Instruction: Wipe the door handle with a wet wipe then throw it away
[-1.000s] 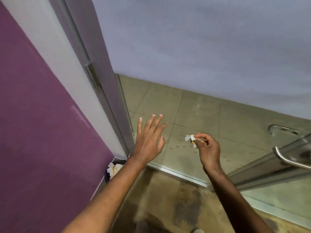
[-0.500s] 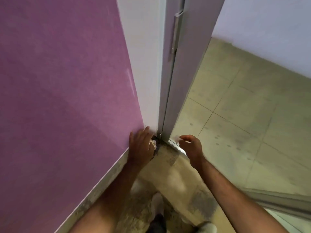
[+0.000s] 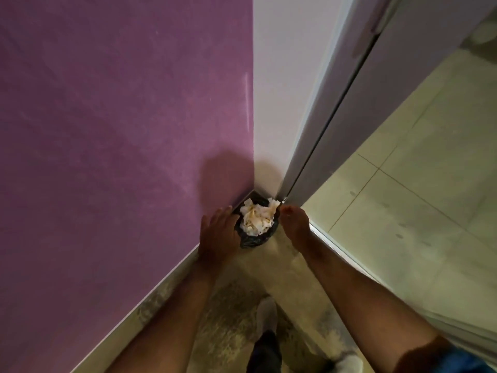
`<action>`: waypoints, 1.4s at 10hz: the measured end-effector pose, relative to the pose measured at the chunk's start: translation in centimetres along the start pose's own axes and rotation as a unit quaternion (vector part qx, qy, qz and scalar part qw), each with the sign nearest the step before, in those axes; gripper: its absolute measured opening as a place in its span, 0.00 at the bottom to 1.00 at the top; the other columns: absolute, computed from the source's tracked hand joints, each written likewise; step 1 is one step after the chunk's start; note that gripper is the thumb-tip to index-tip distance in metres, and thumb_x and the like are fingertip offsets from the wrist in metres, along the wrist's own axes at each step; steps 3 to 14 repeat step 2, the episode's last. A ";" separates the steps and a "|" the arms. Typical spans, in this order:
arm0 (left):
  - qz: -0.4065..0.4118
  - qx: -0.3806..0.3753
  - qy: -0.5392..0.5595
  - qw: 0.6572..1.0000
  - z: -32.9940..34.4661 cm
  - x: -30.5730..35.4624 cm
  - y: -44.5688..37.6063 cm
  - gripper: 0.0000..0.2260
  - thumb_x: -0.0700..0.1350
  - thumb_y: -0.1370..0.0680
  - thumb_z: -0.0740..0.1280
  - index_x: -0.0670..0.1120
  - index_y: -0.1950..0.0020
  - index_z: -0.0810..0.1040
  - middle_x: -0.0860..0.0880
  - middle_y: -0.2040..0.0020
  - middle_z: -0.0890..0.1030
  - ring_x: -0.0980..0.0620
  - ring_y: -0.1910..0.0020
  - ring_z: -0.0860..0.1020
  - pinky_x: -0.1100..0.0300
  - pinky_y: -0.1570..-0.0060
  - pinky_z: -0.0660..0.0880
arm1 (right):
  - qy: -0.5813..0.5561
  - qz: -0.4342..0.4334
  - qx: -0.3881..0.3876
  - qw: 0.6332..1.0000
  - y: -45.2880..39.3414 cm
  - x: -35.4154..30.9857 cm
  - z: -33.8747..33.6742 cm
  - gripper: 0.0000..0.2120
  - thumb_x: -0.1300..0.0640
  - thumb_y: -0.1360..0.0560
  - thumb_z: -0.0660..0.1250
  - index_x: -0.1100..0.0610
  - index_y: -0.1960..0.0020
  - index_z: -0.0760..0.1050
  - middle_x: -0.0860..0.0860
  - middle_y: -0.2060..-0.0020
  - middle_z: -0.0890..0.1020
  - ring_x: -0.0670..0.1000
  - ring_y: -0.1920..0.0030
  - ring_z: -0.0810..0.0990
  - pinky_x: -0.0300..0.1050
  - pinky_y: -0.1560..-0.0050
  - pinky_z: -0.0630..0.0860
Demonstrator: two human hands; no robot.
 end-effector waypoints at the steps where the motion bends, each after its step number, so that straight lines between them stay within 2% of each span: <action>1: -0.009 -0.017 0.011 1.000 1.5 -1.0 -0.2 0.20 0.31 0.25 0.76 0.36 0.32 0.83 0.35 0.28 0.79 0.32 0.28 0.78 0.31 0.26 0.67 | 0.004 -0.006 0.026 1.000 -0.5 1.3 1.4 0.11 0.74 0.24 0.63 0.70 0.45 0.81 0.66 0.46 0.84 0.62 0.45 0.81 0.36 0.57 0.70; 2: -0.008 -0.028 0.004 1.000 2.2 -1.1 -0.6 0.21 0.35 0.18 0.69 0.38 0.25 0.78 0.38 0.21 0.73 0.37 0.20 0.70 0.40 0.20 0.59 | 0.020 0.041 0.010 0.999 -0.7 2.3 2.1 0.13 0.72 0.25 0.62 0.67 0.46 0.83 0.65 0.46 0.85 0.63 0.44 0.82 0.44 0.52 0.74; 14: -0.008 -0.028 0.004 1.000 2.2 -1.1 -0.6 0.21 0.35 0.18 0.69 0.38 0.25 0.78 0.38 0.21 0.73 0.37 0.20 0.70 0.40 0.20 0.59 | 0.020 0.041 0.010 0.999 -0.7 2.3 2.1 0.13 0.72 0.25 0.62 0.67 0.46 0.83 0.65 0.46 0.85 0.63 0.44 0.82 0.44 0.52 0.74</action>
Point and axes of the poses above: each hand's wrist, its own y-axis away from the middle knuckle, its own z-axis out of the palm, x = y × z, the point moved 5 cm from there along -y, towards the middle knuckle
